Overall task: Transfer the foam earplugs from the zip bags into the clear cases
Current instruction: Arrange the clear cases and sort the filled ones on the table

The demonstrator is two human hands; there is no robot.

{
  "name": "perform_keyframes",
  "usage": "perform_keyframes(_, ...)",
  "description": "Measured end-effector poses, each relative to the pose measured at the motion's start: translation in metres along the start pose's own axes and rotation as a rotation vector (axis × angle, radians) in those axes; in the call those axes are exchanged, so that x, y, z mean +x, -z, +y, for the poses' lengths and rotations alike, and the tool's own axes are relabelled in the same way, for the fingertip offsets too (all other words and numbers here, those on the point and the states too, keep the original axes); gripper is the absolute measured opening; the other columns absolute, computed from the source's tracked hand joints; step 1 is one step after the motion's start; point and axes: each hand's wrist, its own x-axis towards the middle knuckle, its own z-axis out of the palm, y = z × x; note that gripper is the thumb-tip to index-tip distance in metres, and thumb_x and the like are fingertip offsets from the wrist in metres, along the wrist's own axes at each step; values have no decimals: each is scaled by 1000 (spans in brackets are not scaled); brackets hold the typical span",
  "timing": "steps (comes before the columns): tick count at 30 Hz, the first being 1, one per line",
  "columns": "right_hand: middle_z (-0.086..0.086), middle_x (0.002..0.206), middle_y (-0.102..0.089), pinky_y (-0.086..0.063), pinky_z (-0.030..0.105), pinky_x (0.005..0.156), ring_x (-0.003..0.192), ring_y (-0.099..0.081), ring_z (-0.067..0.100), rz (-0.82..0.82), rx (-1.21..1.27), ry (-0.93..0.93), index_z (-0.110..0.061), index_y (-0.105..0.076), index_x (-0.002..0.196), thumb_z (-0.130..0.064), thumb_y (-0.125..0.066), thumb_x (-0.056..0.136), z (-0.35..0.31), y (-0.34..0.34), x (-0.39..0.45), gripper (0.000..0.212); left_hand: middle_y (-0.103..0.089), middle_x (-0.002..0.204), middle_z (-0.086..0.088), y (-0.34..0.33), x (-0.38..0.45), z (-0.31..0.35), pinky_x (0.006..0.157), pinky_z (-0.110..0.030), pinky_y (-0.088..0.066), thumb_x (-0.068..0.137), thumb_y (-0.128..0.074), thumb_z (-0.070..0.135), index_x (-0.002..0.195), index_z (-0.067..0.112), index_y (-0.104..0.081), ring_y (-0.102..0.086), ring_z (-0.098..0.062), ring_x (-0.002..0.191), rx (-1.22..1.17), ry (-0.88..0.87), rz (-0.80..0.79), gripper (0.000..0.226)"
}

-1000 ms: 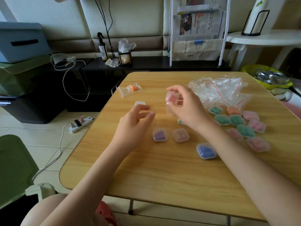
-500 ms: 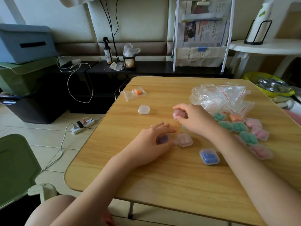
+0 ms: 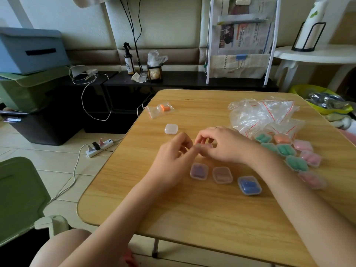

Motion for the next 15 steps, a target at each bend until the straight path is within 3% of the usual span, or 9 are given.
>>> perform_keyframes(4,-15,84,-65,-49,36,81,79,-59,3,63,77,-15,-31,-63,81,-49,-56,88,0,-1,1,21,-58,90,14,0,4,-7,71,-15,-44,88,-61,31,87,21,-56,-55,-3,87,84,1,20,12)
perform_keyframes(6,-13,86,-63,-50,37,81,81,-59,5,116,106,-24,-30,-65,80,-46,-55,90,1,-2,1,22,-55,93,19,0,5,-8,71,-8,-39,87,-62,30,91,24,-57,-53,-3,93,130,-2,10,8)
perform_keyframes(10,-13,104,-60,-49,35,87,97,-55,8,223,210,-13,-27,-65,104,-31,-54,95,-2,-6,10,15,-49,97,20,8,11,-13,80,-22,-38,88,-61,26,103,21,-57,-50,-13,104,246,47,52,16)
perform_keyframes(13,-11,123,-55,-45,27,82,103,-52,7,201,192,7,-30,-56,124,-28,-51,97,-14,-3,33,28,-46,133,-1,14,19,-22,95,-29,-34,91,-58,26,126,17,-49,-39,-24,126,391,48,106,38)
perform_keyframes(15,-11,132,-48,-42,28,86,110,-49,10,160,153,9,-30,-49,132,-25,-48,98,-22,0,59,35,-21,156,-5,15,28,-28,111,-36,-23,92,-53,31,146,16,-29,-18,-26,143,504,38,81,60)
